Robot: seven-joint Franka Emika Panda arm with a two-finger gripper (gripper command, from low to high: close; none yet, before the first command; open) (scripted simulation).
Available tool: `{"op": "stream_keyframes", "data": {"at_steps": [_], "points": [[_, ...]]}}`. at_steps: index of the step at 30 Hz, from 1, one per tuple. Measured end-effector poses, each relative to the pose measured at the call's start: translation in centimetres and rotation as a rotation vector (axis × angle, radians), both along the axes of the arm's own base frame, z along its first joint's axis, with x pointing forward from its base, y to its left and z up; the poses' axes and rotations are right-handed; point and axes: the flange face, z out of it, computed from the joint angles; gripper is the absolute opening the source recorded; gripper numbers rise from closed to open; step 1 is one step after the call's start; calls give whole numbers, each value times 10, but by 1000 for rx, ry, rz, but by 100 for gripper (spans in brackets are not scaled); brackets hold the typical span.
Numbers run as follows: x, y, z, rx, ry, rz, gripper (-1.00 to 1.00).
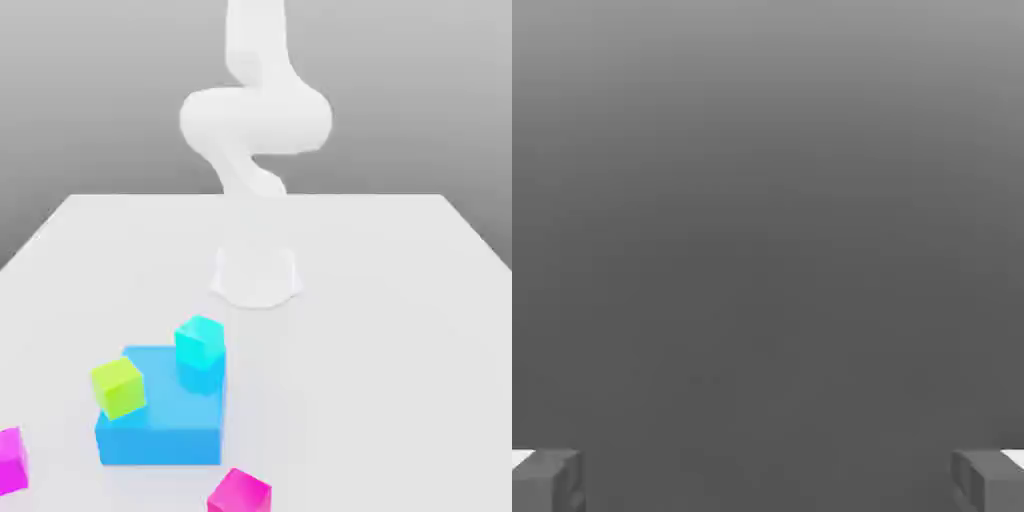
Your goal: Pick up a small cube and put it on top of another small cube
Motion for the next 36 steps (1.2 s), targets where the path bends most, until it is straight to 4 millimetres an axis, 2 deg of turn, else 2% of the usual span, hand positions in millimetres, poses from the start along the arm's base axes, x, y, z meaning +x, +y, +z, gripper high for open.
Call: {"op": "stream_keyframes", "data": {"at_steps": [3,7,11,15,21,27,32,33,36], "points": [[38,-1,-45,10,82,-58,0],[79,-4,-108,25,185,-128,0],[110,-10,-175,46,286,-196,0],[131,-15,-247,72,385,-260,0],[142,-22,-356,126,534,-356,0],[131,-20,-463,193,682,-442,0],[128,-19,-535,208,710,-459,0],[127,-19,-543,208,710,-460,-100],[127,-19,-543,208,709,-459,-100]]}}
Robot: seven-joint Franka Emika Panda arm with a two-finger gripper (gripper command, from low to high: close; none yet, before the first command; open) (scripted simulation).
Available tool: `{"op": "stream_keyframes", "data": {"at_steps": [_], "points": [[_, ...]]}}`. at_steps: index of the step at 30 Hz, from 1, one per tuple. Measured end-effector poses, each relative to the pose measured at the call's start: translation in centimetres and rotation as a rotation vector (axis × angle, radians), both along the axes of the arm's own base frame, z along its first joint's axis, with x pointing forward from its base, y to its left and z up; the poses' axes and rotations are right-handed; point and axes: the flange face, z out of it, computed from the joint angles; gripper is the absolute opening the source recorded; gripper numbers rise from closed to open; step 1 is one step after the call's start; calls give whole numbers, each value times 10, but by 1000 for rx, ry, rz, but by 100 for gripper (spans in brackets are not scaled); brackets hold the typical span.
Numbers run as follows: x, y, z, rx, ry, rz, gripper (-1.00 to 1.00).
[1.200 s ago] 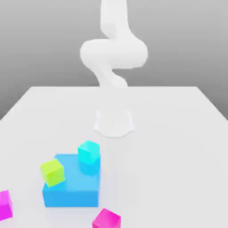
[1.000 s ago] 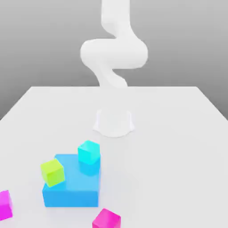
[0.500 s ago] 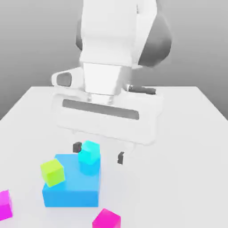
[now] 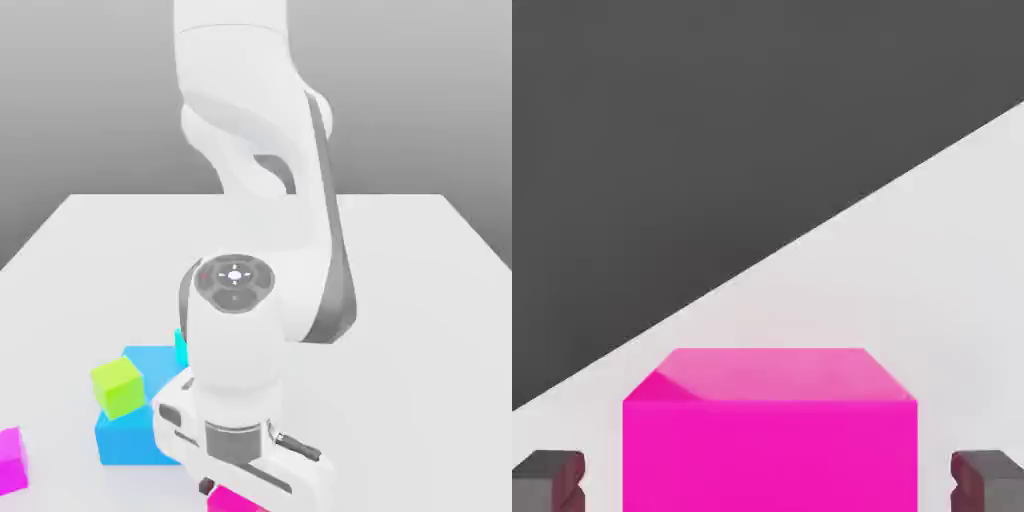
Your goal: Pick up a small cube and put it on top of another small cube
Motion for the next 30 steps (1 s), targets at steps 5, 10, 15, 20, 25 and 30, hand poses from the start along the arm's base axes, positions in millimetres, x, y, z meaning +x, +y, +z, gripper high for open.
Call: {"op": "stream_keyframes", "data": {"at_steps": [5,10,15,20,25,30], "points": [[1,0,10,1,-1,-1,-100],[-7,-17,69,-14,4,-14,-100],[-42,-81,115,-46,15,-81,-100],[-92,-138,157,-30,12,-165,-100],[-120,-156,149,1,0,-188,-100],[-122,-155,116,1,0,-188,100]]}}
